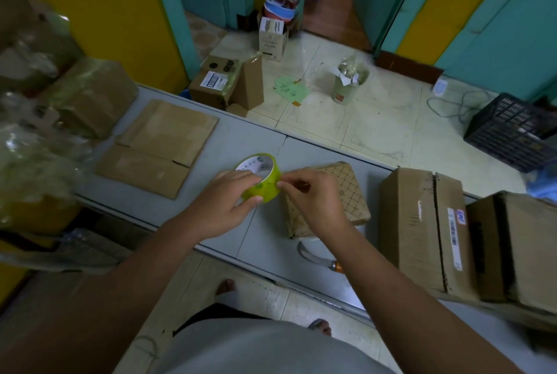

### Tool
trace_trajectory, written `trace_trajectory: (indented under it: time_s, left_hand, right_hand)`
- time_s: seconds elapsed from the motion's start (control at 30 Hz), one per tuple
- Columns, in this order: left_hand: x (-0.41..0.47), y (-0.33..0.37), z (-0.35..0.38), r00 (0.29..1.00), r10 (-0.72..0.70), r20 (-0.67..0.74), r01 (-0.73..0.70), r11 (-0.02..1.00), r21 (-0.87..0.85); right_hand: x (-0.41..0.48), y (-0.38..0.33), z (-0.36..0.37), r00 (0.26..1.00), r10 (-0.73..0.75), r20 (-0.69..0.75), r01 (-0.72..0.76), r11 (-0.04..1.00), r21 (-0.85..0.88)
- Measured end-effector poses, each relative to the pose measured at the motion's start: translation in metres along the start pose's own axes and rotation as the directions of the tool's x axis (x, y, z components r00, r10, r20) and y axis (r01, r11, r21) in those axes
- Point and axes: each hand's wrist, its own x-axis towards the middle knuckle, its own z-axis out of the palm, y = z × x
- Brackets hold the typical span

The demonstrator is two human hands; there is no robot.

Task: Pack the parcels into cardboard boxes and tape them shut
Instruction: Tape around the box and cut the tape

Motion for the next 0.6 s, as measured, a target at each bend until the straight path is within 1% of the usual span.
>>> trace_trajectory:
  time_s: [0.07,0.17,0.23,0.3,0.37,0.47,0.53,0.6]
  left_hand:
    - [0.003,0.003,0.001,0.999,-0.034,0.016,0.034,0.999,0.011]
    - [0.003,0.014,0.001,0.998,-0.067,0.009,0.067,0.997,-0.026]
    - [0.003,0.016,0.0,0.997,-0.079,0.018,0.08,0.995,-0.066]
    - [0.006,0.016,-0.003,0.987,-0.146,0.07,0.153,0.981,-0.119]
    - [0.011,0.015,-0.007,0.972,-0.218,0.092,0.226,0.97,-0.09]
    - [0.016,0.014,-0.014,0.946,-0.319,0.055,0.323,0.942,-0.088]
    - [0.021,0.012,-0.015,0.954,-0.3,0.006,0.3,0.952,-0.055]
    - [0.024,0.003,-0.016,0.963,-0.266,-0.042,0.266,0.964,0.005]
  right_hand:
    - [-0.003,-0.001,0.0,0.999,-0.025,-0.028,0.024,1.0,-0.018]
    - [-0.002,-0.003,-0.003,1.0,-0.026,-0.006,0.026,0.999,-0.036]
    - [-0.002,-0.003,-0.008,0.999,0.014,0.035,-0.013,1.0,-0.027]
    - [-0.004,-0.004,-0.017,0.994,0.07,0.079,-0.072,0.997,0.017]
    - [-0.007,-0.008,-0.028,0.987,0.119,0.108,-0.128,0.989,0.075]
    - [-0.007,-0.018,-0.041,0.969,0.196,0.148,-0.228,0.94,0.254]
    - [-0.006,-0.02,-0.048,0.963,0.226,0.148,-0.265,0.892,0.366]
    - [-0.004,-0.018,-0.06,0.954,0.289,0.079,-0.292,0.839,0.458]
